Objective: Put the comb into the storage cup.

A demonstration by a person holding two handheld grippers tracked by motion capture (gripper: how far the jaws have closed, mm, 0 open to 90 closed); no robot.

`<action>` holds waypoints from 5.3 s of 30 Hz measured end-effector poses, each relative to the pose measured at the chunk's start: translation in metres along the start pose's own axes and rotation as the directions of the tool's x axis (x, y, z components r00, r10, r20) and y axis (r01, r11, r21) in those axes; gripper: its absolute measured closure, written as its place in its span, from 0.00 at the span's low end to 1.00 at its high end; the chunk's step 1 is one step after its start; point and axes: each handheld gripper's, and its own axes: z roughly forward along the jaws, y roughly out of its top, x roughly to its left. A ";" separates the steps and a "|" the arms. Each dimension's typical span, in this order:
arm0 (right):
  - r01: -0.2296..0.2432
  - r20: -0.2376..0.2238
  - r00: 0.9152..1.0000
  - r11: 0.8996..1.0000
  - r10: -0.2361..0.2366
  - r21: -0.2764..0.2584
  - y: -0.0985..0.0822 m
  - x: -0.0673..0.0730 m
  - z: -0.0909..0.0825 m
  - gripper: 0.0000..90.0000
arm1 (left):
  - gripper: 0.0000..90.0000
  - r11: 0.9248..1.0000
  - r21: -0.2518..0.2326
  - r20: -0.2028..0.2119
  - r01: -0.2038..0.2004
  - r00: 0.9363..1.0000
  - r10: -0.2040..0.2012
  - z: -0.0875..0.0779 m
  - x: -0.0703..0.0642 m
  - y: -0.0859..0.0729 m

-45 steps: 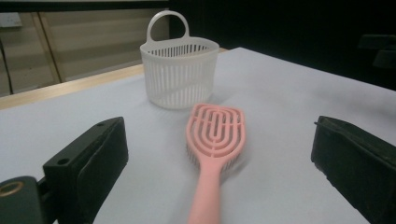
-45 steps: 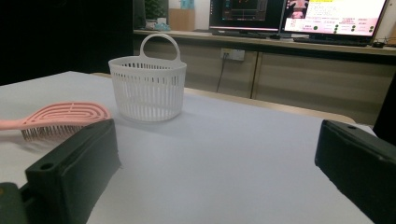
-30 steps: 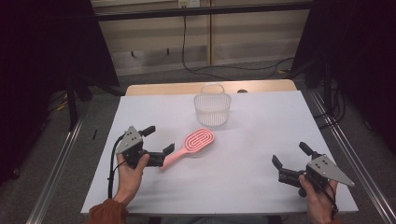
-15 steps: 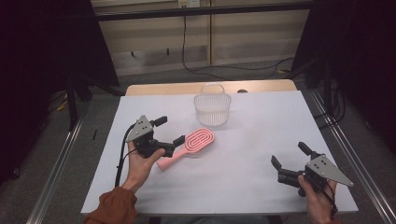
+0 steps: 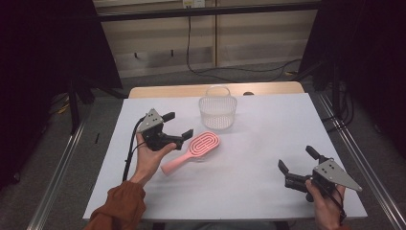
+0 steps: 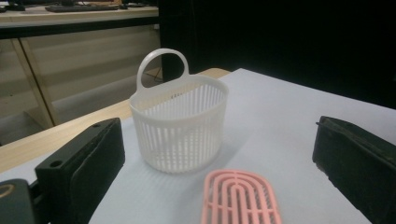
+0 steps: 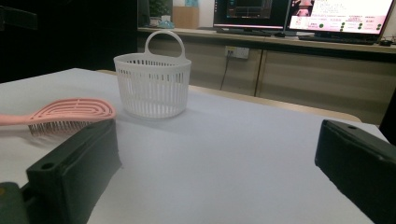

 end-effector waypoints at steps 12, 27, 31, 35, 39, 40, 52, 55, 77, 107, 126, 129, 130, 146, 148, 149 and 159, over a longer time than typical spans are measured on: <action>0.005 0.000 1.000 1.000 -0.005 0.004 -0.001 0.000 -0.001 0.00 | 0.03 0.996 0.087 0.004 0.029 1.000 -0.030 0.018 0.013 -0.003; 0.012 -0.009 1.000 1.000 -0.012 0.010 -0.001 0.000 -0.001 0.00 | 0.05 0.971 0.229 0.129 0.068 0.987 -0.100 0.023 0.019 0.004; 0.011 -0.010 1.000 1.000 -0.011 0.009 -0.001 0.000 -0.001 0.00 | 0.05 0.945 0.325 0.129 0.025 0.989 -0.070 0.027 0.016 0.007; 0.014 -0.007 1.000 1.000 -0.014 0.011 -0.001 0.000 -0.001 0.00 | 0.05 0.934 0.357 0.134 0.000 0.990 -0.051 0.031 0.014 0.007; 0.012 -0.017 1.000 1.000 -0.012 0.011 -0.001 0.000 -0.001 0.00 | 0.05 0.914 0.407 0.130 -0.007 0.990 -0.051 0.035 0.015 0.007; 0.013 -0.016 1.000 1.000 -0.012 0.011 -0.001 0.000 -0.001 0.00 | 0.05 0.911 0.413 0.130 0.002 0.990 -0.061 0.036 0.016 0.006; 0.019 -0.012 1.000 1.000 -0.019 0.014 -0.001 0.001 -0.001 0.00 | 0.04 0.865 0.502 0.146 -0.008 0.987 -0.075 0.042 0.016 0.010; 0.018 -0.013 1.000 1.000 -0.018 0.014 -0.002 0.000 0.000 0.00 | 0.04 0.843 0.536 0.174 -0.044 0.983 -0.059 0.047 0.014 0.010; 0.019 -0.022 1.000 1.000 -0.019 0.022 -0.002 0.001 0.000 0.00 | 0.07 0.713 0.686 0.212 -0.144 0.977 -0.006 0.075 -0.001 0.002; 0.025 -0.032 0.999 0.999 -0.024 0.025 -0.003 0.002 0.001 0.00 | 0.05 0.591 0.785 0.217 -0.186 0.976 0.019 0.108 -0.011 -0.012; 0.028 -0.038 0.999 0.999 -0.027 0.026 -0.003 0.002 0.001 0.00 | 0.15 0.564 0.797 0.238 -0.214 0.971 0.032 0.117 -0.017 -0.022; 0.026 -0.037 0.999 0.999 -0.025 0.026 -0.003 0.002 0.001 0.00 | 0.16 0.563 0.798 0.250 -0.217 0.968 0.019 0.118 -0.017 -0.023; 0.028 -0.037 0.999 0.999 -0.027 0.025 -0.003 0.002 0.001 0.00 | 0.17 0.561 0.801 0.240 -0.209 0.971 0.018 0.119 -0.018 -0.024; 0.028 -0.037 0.999 0.999 -0.027 0.027 -0.003 0.002 0.001 0.00 | 0.20 0.540 0.820 0.233 -0.190 0.972 -0.012 0.119 -0.015 -0.024; 0.029 -0.035 0.999 0.999 -0.028 0.026 -0.003 0.002 0.001 0.00 | 0.20 0.534 0.823 0.234 -0.192 0.972 -0.012 0.118 -0.015 -0.024; 0.028 -0.032 0.999 0.999 -0.028 0.026 -0.003 0.002 0.001 0.00 | 0.20 0.532 0.823 0.241 -0.200 0.971 -0.008 0.118 -0.016 -0.024; 0.027 -0.029 0.999 0.999 -0.026 0.023 -0.002 0.001 0.001 0.00 | 0.21 0.543 0.811 0.242 -0.218 0.970 0.027 0.118 -0.020 -0.024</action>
